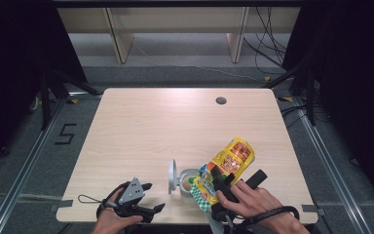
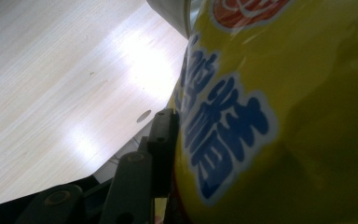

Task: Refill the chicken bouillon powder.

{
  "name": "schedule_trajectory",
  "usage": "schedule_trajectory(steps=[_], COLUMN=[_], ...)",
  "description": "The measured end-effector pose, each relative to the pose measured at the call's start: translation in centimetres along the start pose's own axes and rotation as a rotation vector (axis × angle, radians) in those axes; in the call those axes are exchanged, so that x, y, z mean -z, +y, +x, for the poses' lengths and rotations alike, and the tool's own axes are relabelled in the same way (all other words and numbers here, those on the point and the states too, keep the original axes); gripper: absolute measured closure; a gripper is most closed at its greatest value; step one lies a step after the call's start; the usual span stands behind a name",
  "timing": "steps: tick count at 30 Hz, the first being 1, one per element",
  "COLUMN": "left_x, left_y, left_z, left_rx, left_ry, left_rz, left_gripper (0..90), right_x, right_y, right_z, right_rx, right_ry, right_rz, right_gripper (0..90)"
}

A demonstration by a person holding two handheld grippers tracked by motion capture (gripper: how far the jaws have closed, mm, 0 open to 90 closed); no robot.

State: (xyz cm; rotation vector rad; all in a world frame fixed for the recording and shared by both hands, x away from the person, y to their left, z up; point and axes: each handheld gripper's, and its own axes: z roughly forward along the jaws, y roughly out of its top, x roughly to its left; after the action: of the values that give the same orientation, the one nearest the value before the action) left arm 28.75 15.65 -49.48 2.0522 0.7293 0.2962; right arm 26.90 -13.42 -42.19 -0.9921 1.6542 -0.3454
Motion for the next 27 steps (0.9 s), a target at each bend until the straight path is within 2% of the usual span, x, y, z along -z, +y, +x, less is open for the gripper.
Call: schedule_trajectory(steps=[2,6,11,12,15,18,21,25,27], left_x=[-0.05,-0.08,-0.07,-0.06,0.00,-0.02,0.01,0.03,0.03], left_y=[-0.02,-0.03,-0.01,-0.01,0.00,-0.01,-0.01,0.02,0.00], left_z=[0.06,0.03,0.00,0.00,0.07,0.06,0.07,0.08,0.06], left_rx=[-0.008,-0.003,0.004,0.003,-0.006,-0.005,-0.006,-0.007,-0.005], left_ry=[0.003,0.003,0.000,0.001,0.001,0.003,0.003,0.002,0.003], left_rz=[-0.006,-0.007,-0.009,-0.009,-0.002,-0.004,-0.003,-0.002,-0.002], left_gripper=[20.1,20.1,20.1,20.1,20.1,20.1,20.1,20.1,20.1], right_x=[-0.03,0.15,0.10,0.12,0.17,0.14,0.13,0.16,0.17], right_y=[0.02,-0.04,0.07,-0.02,-0.02,-0.04,-0.02,-0.05,-0.04], right_z=[0.06,0.00,0.24,0.03,0.10,0.06,0.15,0.16,0.07], right_rx=[-0.008,0.011,-0.040,0.007,-0.004,0.015,-0.011,-0.008,0.009], right_ry=[-0.008,-0.003,-0.010,-0.003,-0.004,0.005,-0.005,0.000,0.001], right_rz=[-0.006,0.001,-0.012,-0.001,-0.001,0.006,0.000,0.007,0.005], right_gripper=[66.7,66.7,66.7,66.7,66.7,66.7,66.7,66.7,66.7])
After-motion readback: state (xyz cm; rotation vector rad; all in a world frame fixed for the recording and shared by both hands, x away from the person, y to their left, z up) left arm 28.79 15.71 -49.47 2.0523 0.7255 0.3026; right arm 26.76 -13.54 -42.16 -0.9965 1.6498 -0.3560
